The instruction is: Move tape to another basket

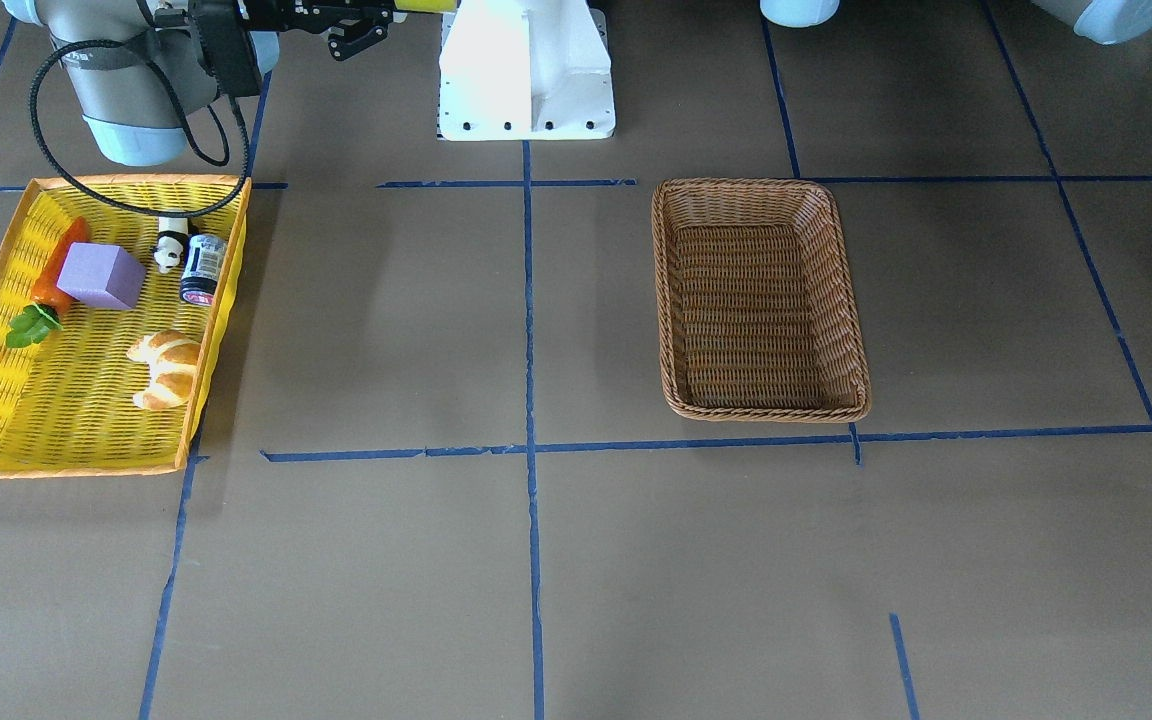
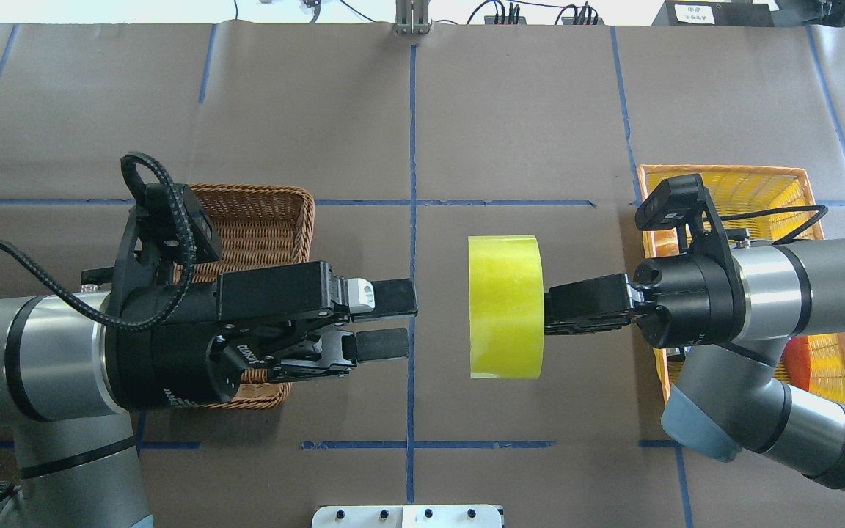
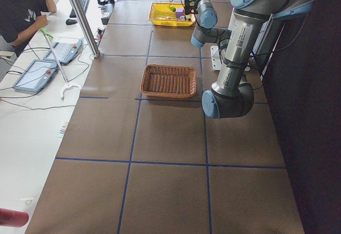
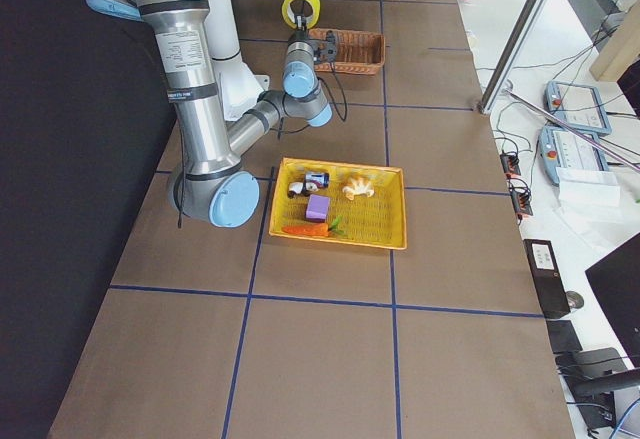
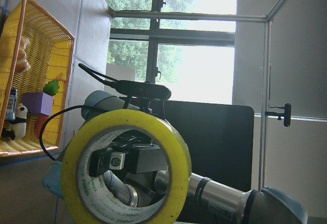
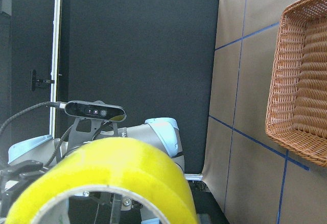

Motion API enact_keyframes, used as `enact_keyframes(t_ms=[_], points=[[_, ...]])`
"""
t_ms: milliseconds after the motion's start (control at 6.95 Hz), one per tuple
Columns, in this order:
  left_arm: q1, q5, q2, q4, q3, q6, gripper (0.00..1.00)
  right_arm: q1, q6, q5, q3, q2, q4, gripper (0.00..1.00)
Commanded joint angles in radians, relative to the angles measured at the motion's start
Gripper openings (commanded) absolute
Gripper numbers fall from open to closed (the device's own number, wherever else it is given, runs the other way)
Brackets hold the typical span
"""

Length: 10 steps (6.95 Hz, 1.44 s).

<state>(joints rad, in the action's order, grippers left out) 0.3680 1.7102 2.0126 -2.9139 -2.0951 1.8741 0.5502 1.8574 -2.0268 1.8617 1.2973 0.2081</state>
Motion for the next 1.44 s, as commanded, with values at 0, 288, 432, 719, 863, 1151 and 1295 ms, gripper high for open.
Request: enact_keyframes(t_ms=[0, 288, 432, 719, 863, 1151, 1295], points=[[-0.001, -0.004, 0.012, -0.001, 0.013, -0.001, 1.0, -0.041, -0.003, 0.03, 0.001, -0.001, -0.001, 0.0], [-0.023, -0.046, 0.02, -0.001, 0.021, -0.001, 1.0, -0.062, 0.0, 0.037, 0.001, -0.03, -0.004, 0.01], [-0.026, -0.047, 0.023, -0.001, 0.023, -0.001, 1.0, -0.078, -0.003, 0.051, 0.001, -0.03, -0.003, 0.01], [-0.029, -0.061, 0.034, 0.001, 0.024, -0.001, 1.0, -0.098, -0.007, 0.051, 0.001, -0.032, -0.009, 0.01], [-0.041, -0.063, 0.034, 0.001, 0.026, -0.001, 1.0, -0.101, -0.007, 0.054, -0.001, -0.038, -0.016, 0.01], [-0.066, -0.076, 0.046, -0.001, 0.032, -0.001, 1.0, -0.104, -0.007, 0.066, -0.001, -0.038, -0.015, 0.01], [-0.066, -0.089, 0.052, -0.001, 0.035, -0.001, 1.0, -0.108, -0.007, 0.066, 0.001, -0.038, -0.015, 0.01]])
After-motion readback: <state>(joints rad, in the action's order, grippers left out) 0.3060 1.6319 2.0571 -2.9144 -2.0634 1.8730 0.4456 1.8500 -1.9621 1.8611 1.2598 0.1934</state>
